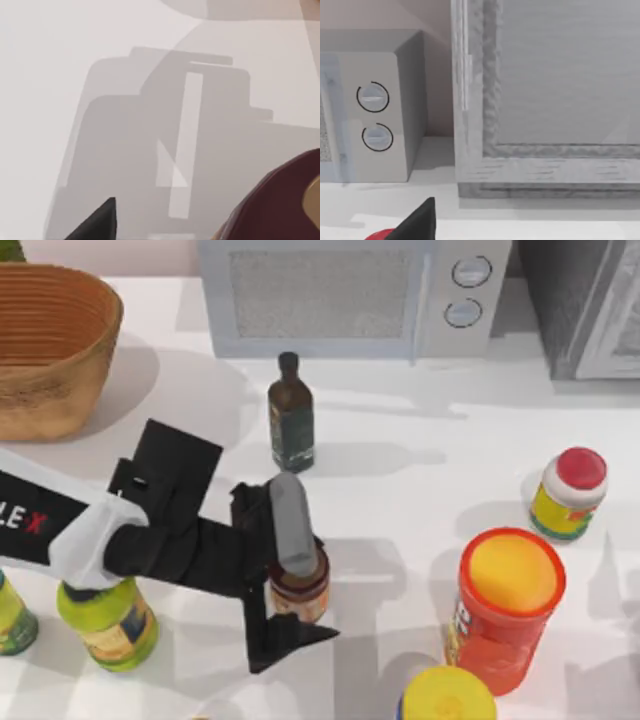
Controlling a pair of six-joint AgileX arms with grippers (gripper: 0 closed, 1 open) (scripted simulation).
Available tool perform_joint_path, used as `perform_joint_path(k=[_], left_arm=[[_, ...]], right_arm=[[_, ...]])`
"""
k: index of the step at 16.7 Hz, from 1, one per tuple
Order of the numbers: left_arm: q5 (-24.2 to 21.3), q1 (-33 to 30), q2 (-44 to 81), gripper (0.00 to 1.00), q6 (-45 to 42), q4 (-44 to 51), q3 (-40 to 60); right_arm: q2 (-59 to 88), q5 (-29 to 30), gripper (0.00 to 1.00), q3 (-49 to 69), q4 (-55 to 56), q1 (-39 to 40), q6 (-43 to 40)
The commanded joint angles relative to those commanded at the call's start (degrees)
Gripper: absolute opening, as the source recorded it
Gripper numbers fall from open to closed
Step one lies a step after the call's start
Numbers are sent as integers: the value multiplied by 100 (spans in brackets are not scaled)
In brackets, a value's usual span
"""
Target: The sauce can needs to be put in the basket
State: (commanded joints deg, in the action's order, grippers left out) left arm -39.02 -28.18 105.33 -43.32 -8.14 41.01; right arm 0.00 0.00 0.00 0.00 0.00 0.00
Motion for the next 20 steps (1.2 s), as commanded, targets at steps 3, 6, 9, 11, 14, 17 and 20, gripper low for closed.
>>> perform_joint_path(k=[3, 6, 9, 11, 14, 17, 20], left_arm=[[0, 0, 0, 70, 0, 0, 0], [0, 0, 0, 47, 0, 0, 0], [0, 0, 0, 25, 0, 0, 0], [0, 0, 0, 10, 0, 0, 0], [0, 0, 0, 0, 0, 0, 0], [0, 0, 0, 0, 0, 0, 0], [0, 0, 0, 0, 0, 0, 0]], right_arm=[[0, 0, 100, 0, 0, 0, 0], [0, 0, 100, 0, 0, 0, 0], [0, 0, 100, 0, 0, 0, 0], [0, 0, 100, 0, 0, 0, 0], [0, 0, 100, 0, 0, 0, 0], [0, 0, 100, 0, 0, 0, 0], [0, 0, 100, 0, 0, 0, 0]])
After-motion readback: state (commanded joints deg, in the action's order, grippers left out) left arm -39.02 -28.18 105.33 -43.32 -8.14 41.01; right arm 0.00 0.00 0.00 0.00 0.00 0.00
